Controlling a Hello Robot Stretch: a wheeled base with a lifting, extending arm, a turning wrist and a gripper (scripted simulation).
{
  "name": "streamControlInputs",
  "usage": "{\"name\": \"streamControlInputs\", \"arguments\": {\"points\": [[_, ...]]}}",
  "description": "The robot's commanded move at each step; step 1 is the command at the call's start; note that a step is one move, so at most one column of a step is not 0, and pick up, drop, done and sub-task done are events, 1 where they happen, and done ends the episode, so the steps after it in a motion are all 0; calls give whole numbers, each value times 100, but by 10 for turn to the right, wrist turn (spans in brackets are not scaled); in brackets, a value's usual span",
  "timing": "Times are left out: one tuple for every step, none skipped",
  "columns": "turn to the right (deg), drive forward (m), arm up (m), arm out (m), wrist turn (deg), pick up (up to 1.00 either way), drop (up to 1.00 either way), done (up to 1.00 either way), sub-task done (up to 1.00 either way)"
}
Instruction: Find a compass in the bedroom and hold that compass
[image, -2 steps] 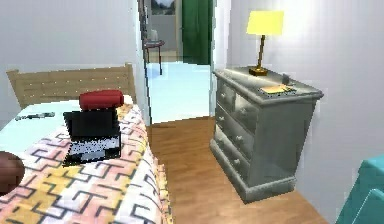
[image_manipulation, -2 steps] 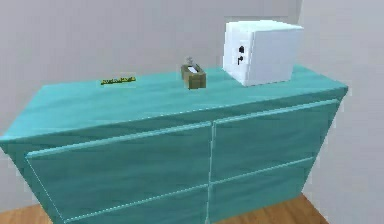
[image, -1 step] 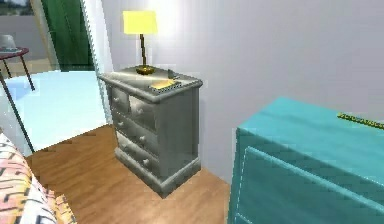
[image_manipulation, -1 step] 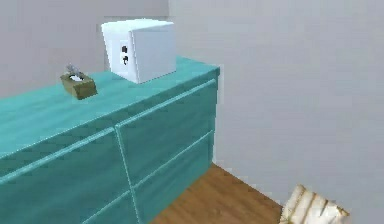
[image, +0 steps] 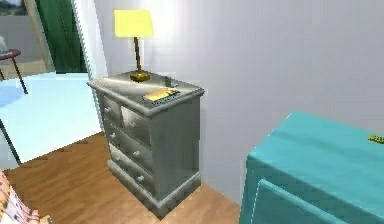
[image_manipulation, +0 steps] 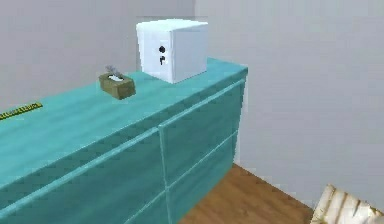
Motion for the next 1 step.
{"name": "streamControlInputs", "arguments": {"points": [[0, 20, 0, 0, 0, 0, 0, 0, 0]]}}
